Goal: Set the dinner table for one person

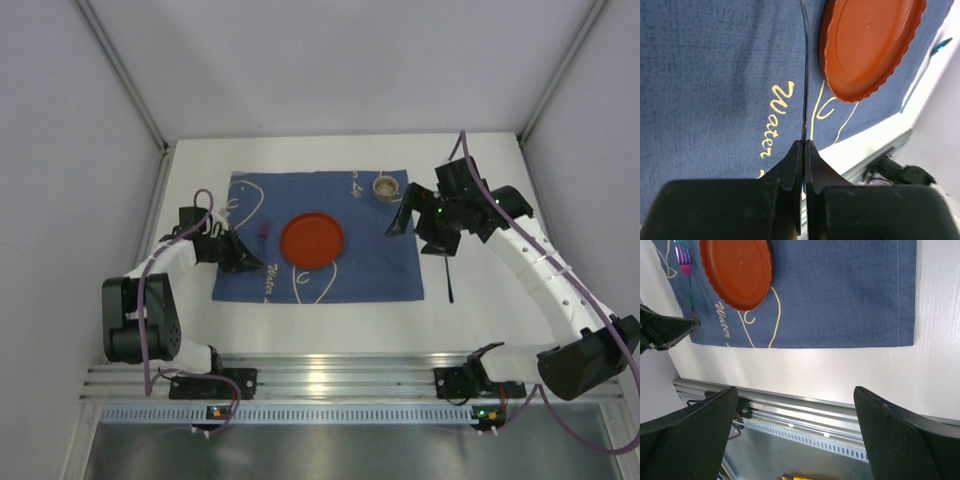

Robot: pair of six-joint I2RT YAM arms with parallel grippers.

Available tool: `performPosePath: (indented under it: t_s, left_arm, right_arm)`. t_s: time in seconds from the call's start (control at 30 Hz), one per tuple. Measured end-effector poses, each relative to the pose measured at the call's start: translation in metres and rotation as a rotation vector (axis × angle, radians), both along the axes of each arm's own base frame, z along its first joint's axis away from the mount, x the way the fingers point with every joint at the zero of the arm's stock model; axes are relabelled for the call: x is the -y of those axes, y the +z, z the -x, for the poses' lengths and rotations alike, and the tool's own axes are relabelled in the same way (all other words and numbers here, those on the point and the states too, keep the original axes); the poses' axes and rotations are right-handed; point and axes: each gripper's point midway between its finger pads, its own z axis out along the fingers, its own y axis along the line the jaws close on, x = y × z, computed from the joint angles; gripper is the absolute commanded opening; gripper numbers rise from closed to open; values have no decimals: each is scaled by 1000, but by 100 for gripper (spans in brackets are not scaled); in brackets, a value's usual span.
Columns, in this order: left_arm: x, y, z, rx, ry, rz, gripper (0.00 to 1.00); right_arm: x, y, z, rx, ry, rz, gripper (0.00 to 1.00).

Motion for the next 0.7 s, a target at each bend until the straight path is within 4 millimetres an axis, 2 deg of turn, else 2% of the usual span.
performPosePath:
  t_s: [0.13,0.23,0.33,0.37,0.5,0.6,0.7]
  left_arm:
    - [2,-12,-4,-69,-15,74,0]
    - [2,-13,-7,-79,-21,97,0]
    - [-1,-10,-11,-76,-19,95,17]
    - [-2,-10,-12,-76,-18,93,29]
    - [-4,-11,-10,-95,-11,79,42]
    - [-5,-13,-7,-116,-4,65,44]
    - [-8,-15,-5,-133,1,44,44]
  right_arm:
    - [2,-2,0,-3,6,5,100]
    - [9,-3,-4,6,-3,17,100]
    - [30,-14,-12,12,-35,71,100]
    - [40,-22,-14,2,-51,97,100]
    - [87,-70,-9,-112,-136,206,100]
    - [112,-100,-1,-202,-176,269,100]
    - [128,-116,1,-253,-203,306,100]
